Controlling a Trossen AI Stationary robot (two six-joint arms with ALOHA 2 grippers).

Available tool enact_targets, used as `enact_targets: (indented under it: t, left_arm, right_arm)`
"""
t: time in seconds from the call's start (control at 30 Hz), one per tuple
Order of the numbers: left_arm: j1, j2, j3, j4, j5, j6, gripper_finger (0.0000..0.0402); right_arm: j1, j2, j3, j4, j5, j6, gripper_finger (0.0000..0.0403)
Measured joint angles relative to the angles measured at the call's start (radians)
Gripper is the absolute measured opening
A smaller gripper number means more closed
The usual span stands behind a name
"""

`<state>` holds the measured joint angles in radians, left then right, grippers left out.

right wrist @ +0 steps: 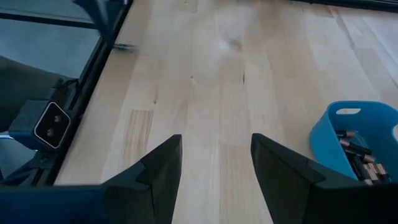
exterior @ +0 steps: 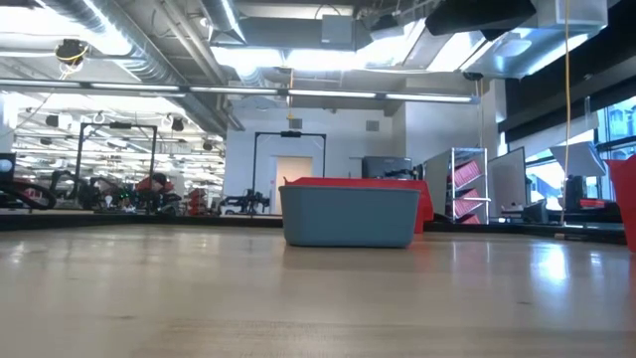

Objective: Sort batteries
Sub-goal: Put the black battery into the blue bin

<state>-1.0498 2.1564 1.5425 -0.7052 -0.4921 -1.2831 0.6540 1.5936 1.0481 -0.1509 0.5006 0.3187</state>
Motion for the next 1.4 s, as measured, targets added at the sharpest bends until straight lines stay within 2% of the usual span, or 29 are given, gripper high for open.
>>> enact_targets:
  t: [0.13,0.37,0.53,0.63,0.7,0.77,0.93,1.07,1.23,1.4]
  left_arm:
    - [0.038,0.013,0.000,-0.112,-0.024,-0.091,0.0000]
    - [0.073,-0.016,0.002,-0.258,-0.046,-0.076,0.0000]
    - [0.092,-0.051,0.003,-0.524,-0.246,-0.221,0.0002]
    - [0.121,-0.075,0.002,-0.785,-0.267,-0.400,0.0018]
    - [0.139,-0.103,-0.009,-0.875,-0.291,-0.458,0.0041]
    - [0.164,-0.176,-0.092,-0.805,-0.337,-0.444,0.0072]
    - [0.257,-0.421,-0.425,-0.560,-0.322,-0.402,0.0158]
    - [0.332,-0.613,-0.684,-0.388,-0.321,-0.416,0.0205]
    - [0.385,-0.757,-0.949,-0.096,-0.319,-0.394,0.0222]
    - [0.401,-0.778,-1.123,0.204,-0.312,-0.333,0.0214]
  right_arm:
    - [0.000,0.000,0.000,0.000,-0.013,0.017,0.0193]
    - [0.000,0.000,0.000,-0.004,-0.022,0.018,0.0193]
    - [0.000,0.000,0.000,-0.002,-0.015,0.017,0.0193]
    - [0.000,0.000,0.000,0.000,-0.014,0.017,0.0193]
    - [0.000,0.000,0.000,0.000,-0.014,0.017,0.0193]
    - [0.000,0.000,0.000,0.000,-0.014,0.017,0.0193]
    - [0.000,0.000,0.000,-0.001,-0.014,0.017,0.0193]
    - [0.000,0.000,0.000,-0.003,-0.022,0.017,0.0193]
    - [0.000,0.000,0.000,-0.007,-0.022,0.017,0.0193]
    - [0.000,0.000,0.000,-0.007,-0.022,0.017,0.0193]
